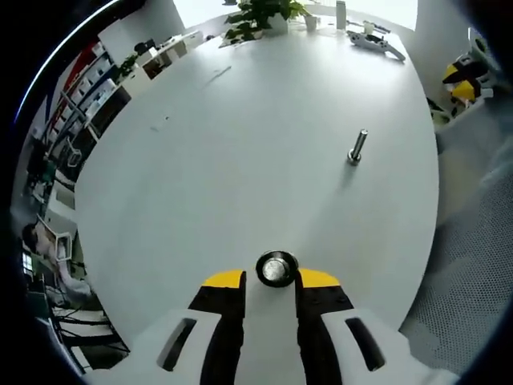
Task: Place the washer onto the threaded stud by aligning its center hole with the stud, sliding it down to the base, and recovering from edge contact or off-axis alignment until the washer reaches the visible bottom stop.
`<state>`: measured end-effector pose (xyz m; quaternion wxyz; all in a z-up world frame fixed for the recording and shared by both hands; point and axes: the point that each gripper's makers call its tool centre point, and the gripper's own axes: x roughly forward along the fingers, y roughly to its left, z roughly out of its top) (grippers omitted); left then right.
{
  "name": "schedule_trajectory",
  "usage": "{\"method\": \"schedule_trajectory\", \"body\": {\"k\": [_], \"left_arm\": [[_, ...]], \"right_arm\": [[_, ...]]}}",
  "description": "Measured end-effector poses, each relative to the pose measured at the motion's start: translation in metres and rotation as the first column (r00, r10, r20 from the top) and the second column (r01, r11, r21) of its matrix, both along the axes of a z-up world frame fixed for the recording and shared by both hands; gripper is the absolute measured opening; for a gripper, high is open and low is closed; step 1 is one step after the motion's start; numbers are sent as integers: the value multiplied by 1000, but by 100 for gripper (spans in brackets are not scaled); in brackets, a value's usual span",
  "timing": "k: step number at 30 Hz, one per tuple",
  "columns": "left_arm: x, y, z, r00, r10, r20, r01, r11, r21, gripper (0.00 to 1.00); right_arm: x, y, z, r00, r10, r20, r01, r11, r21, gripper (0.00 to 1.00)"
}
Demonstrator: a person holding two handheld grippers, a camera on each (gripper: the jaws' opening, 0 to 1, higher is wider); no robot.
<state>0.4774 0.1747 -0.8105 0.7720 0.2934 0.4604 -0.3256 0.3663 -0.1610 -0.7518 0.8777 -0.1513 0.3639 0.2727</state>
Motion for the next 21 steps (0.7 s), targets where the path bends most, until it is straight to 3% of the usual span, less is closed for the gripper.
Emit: {"method": "schedule_trajectory", "body": {"k": [21], "left_arm": [[5, -9, -15, 999, -35, -24, 36, 999, 16, 13]], "right_arm": [[0, 0, -1, 1000, 0, -3, 0, 1000, 2, 18]]}}
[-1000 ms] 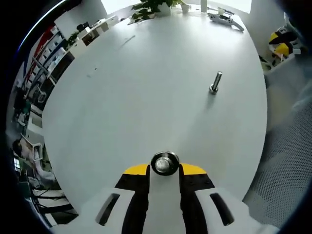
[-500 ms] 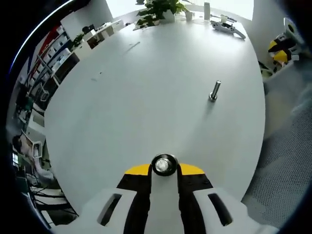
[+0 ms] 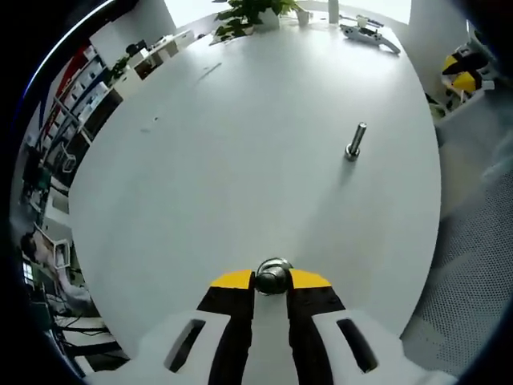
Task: Place the washer onto the threaded stud by aligning its center hole with the stud, sliding it down to the base, and recovering from edge contact or off-axis alignment until the washer reaches the visible bottom stop.
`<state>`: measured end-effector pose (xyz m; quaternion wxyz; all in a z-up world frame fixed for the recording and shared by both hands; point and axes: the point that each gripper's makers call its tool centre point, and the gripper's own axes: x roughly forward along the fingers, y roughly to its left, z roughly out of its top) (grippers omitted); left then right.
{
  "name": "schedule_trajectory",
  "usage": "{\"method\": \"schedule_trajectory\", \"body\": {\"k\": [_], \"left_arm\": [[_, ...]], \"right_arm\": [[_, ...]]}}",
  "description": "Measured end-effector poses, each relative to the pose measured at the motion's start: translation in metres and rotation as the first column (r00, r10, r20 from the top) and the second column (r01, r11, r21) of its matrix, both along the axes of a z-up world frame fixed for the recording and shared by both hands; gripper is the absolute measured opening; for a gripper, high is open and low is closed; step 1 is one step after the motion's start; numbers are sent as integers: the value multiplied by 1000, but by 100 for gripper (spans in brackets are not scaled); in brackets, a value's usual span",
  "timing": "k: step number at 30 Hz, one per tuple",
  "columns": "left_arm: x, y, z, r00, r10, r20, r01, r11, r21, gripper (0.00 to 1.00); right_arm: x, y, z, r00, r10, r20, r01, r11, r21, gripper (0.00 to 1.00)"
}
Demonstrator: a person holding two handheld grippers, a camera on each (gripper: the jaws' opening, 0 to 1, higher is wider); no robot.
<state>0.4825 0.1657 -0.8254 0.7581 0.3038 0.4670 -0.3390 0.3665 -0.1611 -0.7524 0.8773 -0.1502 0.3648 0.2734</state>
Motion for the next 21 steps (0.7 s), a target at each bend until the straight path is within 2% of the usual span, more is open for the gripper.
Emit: {"method": "schedule_trajectory", "body": {"k": [13, 21], "left_arm": [[-2, 6, 22, 998, 39, 55, -37, 999, -34, 16], [-12, 1, 42, 991, 95, 96, -84, 990, -114, 16]], "right_arm": [[-1, 0, -1, 1000, 5, -2, -5, 1000, -7, 18], [-1, 0, 0, 1000, 10, 6, -10, 1000, -9, 18]]}}
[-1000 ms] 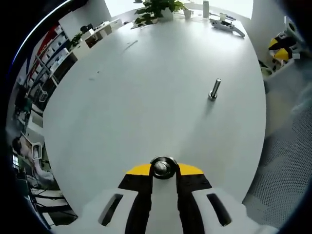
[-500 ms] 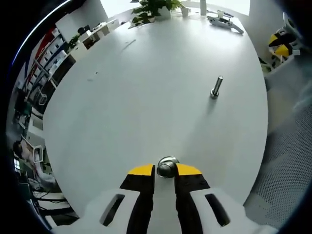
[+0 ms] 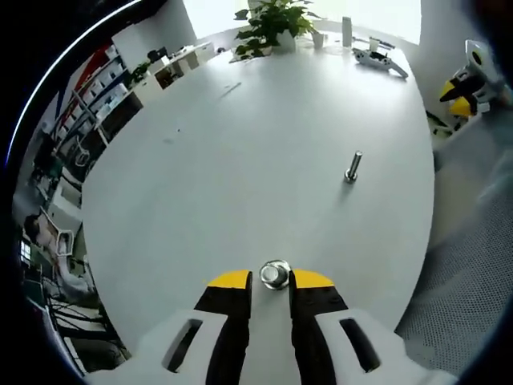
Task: Place the washer onto the threaded stud by aligning its center hole with the stud, sliding it down to the base, and recovering from edge contact or off-axis alignment until the washer reaches the visible bottom stop.
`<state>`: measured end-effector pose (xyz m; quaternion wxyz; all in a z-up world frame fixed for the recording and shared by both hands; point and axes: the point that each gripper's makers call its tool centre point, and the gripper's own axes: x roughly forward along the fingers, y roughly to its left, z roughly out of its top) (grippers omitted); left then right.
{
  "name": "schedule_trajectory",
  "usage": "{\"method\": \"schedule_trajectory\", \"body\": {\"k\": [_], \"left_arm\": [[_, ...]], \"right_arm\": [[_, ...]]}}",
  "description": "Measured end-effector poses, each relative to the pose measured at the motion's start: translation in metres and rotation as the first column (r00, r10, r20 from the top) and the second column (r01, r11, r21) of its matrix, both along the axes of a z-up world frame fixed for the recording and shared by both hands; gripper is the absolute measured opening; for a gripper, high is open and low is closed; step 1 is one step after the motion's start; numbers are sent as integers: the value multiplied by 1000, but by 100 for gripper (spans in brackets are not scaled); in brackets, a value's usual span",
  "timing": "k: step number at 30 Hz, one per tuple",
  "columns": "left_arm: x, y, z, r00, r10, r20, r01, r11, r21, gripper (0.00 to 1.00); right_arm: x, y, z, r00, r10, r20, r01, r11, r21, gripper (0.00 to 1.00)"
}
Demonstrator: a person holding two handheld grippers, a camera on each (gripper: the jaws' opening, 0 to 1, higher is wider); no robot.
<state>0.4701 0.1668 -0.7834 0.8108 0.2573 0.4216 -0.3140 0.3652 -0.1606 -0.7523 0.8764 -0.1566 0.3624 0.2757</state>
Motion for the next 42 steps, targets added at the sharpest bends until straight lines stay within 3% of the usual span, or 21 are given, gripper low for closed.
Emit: {"method": "schedule_trajectory", "body": {"k": [7, 10, 14, 17, 21, 24, 30, 33, 34, 35, 36, 39, 42], "left_arm": [[-6, -2, 36, 989, 116, 87, -104, 986, -132, 17], [-16, -4, 53, 987, 120, 109, -102, 982, -157, 17], [-25, -10, 87, 970, 153, 190, -111, 970, -215, 20], [-33, -7, 98, 960, 170, 221, -120, 967, -224, 21], [-47, -3, 114, 939, 227, 260, -149, 946, -289, 24], [-63, 3, 123, 916, 303, 262, -197, 910, -365, 28], [-89, 23, 125, 869, 420, 260, -278, 852, -444, 33], [-102, 33, 129, 832, 484, 270, -313, 813, -491, 35], [-104, 37, 132, 812, 502, 298, -319, 808, -495, 35], [-107, 41, 139, 785, 507, 356, -305, 816, -491, 34], [-109, 43, 143, 772, 513, 376, -301, 815, -494, 34], [-120, 39, 142, 762, 544, 351, -306, 780, -545, 36], [-126, 33, 139, 757, 555, 344, -294, 760, -579, 50]], "right_arm": [[0, 1, 1, 1000, 7, 11, -7, 1000, 3, 18], [0, 2, 1, 1000, 16, 17, -16, 1000, 3, 18], [0, 4, 2, 999, 29, 25, -29, 1000, 3, 18], [-1, 5, 4, 999, 36, 31, -36, 999, 3, 18], [-2, 6, 5, 998, 44, 38, -44, 999, -2, 18], [-2, 6, 4, 998, 47, 36, -46, 999, -5, 18], [-7, -2, -4, 999, 48, 7, -48, 999, -20, 18], [-6, -3, -2, 999, 43, 10, -43, 999, -25, 18], [-5, -4, -2, 999, 38, 14, -38, 999, -32, 18], [-5, -6, -2, 999, 31, 15, -30, 999, -37, 18], [-5, -7, -2, 1000, 21, 14, -21, 999, -35, 18], [-4, -9, -1, 1000, 2, 22, -2, 1000, -31, 18], [-3, -12, 1, 999, -16, 30, 17, 1000, -25, 18]]}}
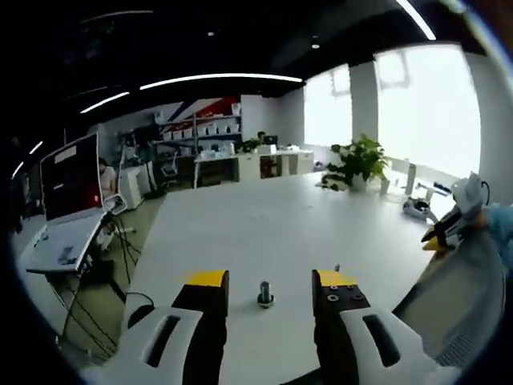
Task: Place the washer onto the threaded stud by aligning its center hole with the stud, sliding it down to the base, and recovering from edge contact or off-axis alignment until the washer reaches the visible bottom stop.
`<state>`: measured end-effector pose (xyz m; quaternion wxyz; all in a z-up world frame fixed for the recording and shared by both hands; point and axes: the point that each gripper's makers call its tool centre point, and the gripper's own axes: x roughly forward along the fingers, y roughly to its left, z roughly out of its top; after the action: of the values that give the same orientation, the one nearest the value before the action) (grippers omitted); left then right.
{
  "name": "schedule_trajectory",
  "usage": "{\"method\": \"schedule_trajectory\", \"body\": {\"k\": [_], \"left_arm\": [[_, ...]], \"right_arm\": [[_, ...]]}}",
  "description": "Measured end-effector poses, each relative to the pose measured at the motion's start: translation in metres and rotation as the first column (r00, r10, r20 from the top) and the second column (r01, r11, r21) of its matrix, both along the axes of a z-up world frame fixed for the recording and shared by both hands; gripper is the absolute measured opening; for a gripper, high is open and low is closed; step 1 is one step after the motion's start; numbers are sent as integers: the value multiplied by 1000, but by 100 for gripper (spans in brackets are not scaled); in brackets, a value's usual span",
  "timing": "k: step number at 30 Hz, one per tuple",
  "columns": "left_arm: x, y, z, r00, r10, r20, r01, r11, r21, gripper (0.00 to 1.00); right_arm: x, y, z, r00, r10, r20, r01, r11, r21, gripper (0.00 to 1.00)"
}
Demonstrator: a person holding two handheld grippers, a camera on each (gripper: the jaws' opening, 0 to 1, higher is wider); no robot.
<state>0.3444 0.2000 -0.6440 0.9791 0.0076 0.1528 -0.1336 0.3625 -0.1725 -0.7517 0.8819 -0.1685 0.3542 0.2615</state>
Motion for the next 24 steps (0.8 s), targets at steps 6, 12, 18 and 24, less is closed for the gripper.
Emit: {"method": "schedule_trajectory", "body": {"k": [6, 12, 18, 24], "left_arm": [[-7, -14, -18, 1000, -12, -28, 12, 1000, -18, 54], [-8, -34, -32, 997, -63, -48, 62, 997, -36, 60], [-6, -50, -41, 992, -107, -73, 105, 994, -32, 65], [-6, -61, -39, 989, -125, -74, 122, 991, -48, 67]], "right_arm": [[2, -4, 3, 999, -37, 18, 37, 999, 15, 18], [2, -6, 3, 999, -46, 22, 46, 999, 15, 18], [2, -6, 3, 999, -45, 20, 44, 999, 13, 18], [2, -4, 2, 999, -29, 15, 28, 1000, 8, 18]]}}
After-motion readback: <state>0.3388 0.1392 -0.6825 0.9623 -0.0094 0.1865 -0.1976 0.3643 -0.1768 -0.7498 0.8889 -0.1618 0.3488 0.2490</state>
